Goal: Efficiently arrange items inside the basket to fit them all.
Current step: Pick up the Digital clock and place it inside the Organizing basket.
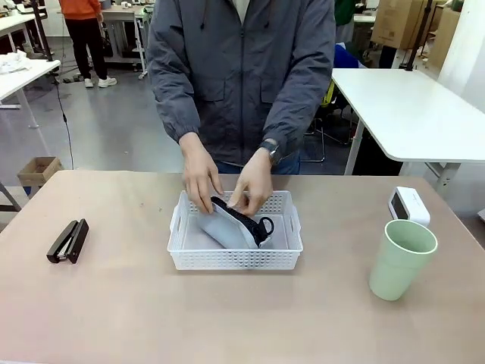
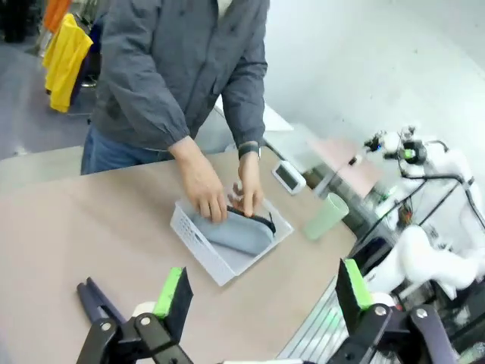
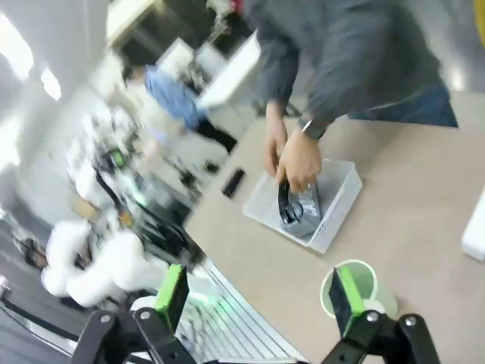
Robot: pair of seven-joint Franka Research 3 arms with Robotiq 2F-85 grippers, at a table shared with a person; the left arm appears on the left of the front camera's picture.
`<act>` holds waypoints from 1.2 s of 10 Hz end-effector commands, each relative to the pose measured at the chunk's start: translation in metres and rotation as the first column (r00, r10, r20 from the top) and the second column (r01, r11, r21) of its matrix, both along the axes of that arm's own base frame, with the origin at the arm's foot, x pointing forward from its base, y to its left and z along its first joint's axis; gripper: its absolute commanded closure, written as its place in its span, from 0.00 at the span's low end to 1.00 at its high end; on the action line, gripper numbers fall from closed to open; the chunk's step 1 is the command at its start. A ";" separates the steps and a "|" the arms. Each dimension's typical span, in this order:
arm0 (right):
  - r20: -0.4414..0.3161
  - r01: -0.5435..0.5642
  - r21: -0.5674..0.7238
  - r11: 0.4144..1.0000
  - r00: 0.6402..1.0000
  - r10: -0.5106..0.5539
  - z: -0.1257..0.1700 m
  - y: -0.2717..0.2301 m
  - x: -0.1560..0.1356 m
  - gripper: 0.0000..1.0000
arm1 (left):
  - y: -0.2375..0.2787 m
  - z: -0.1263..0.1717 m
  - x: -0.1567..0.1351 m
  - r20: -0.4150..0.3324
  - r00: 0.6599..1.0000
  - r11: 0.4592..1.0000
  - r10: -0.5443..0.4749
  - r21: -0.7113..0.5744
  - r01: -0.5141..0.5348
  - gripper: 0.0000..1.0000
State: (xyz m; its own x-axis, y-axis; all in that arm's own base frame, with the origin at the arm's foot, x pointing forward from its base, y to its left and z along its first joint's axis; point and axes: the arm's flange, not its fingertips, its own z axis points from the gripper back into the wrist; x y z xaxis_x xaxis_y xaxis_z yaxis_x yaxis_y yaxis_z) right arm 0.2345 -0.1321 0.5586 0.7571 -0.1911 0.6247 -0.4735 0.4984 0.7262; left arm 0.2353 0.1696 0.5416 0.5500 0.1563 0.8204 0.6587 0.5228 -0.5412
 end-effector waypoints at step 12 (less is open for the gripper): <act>-0.179 0.189 0.235 0.954 0.973 -0.149 -0.088 -0.084 -0.003 0.00 | 0.021 -0.043 0.026 -0.072 0.996 0.980 0.051 -0.188 -0.064 0.00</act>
State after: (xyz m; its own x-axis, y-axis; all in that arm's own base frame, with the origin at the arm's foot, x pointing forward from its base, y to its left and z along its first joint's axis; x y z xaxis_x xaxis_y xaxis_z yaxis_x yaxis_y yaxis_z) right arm 0.2309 -0.2137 0.4684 0.7992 -0.4570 0.3905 -0.2432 0.3483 0.9053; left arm 0.2583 0.1912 0.4954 0.6048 0.3458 0.7174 0.5754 0.4331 -0.6938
